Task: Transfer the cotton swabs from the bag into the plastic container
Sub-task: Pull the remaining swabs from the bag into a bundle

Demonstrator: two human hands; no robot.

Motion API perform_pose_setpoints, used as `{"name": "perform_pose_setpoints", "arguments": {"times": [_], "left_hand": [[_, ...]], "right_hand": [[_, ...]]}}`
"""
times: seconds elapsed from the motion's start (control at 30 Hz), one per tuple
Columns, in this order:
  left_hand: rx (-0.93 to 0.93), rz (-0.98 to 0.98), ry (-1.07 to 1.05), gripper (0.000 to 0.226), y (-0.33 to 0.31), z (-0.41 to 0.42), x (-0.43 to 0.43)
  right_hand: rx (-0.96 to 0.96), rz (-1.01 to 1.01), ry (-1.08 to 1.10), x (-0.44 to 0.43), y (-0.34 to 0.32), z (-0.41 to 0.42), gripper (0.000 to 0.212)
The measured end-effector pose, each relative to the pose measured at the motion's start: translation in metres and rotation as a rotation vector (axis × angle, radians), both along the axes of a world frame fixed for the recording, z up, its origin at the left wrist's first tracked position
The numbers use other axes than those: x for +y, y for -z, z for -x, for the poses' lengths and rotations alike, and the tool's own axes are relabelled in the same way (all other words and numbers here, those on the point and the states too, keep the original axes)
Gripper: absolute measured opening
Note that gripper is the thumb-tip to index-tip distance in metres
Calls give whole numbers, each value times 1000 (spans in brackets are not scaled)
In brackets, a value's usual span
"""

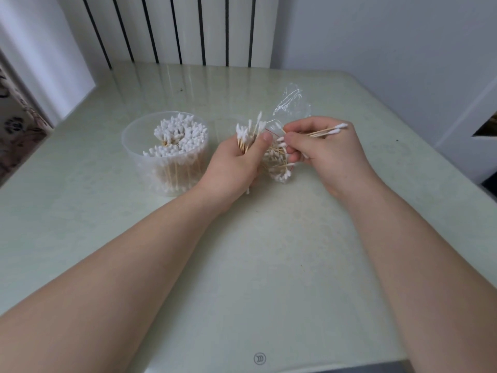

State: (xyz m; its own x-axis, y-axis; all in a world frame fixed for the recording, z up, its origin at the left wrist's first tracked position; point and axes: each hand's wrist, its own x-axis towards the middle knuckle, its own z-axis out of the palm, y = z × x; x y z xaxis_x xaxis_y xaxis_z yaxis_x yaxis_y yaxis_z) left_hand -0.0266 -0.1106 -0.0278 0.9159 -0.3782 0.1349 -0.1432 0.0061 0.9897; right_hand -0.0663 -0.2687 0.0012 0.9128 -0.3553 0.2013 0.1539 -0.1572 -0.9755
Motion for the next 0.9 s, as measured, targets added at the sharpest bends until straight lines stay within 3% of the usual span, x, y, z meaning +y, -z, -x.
{"name": "perform_pose_setpoints", "arguments": {"times": [0.17, 0.4, 0.67, 0.9], "left_hand": [[99, 71, -82, 28, -1, -3, -1], [-3, 54, -30, 15, 2, 1, -3], [93, 110, -177, 29, 2, -4, -4], [197, 196, -138, 24, -3, 2, -7]], "right_hand": [[31, -28, -32, -2, 2, -2, 21], [38, 97, -191, 4, 6, 1, 21], [29, -86, -42, 1, 4, -2, 16], [57, -31, -1, -3, 4, -3, 21]]}}
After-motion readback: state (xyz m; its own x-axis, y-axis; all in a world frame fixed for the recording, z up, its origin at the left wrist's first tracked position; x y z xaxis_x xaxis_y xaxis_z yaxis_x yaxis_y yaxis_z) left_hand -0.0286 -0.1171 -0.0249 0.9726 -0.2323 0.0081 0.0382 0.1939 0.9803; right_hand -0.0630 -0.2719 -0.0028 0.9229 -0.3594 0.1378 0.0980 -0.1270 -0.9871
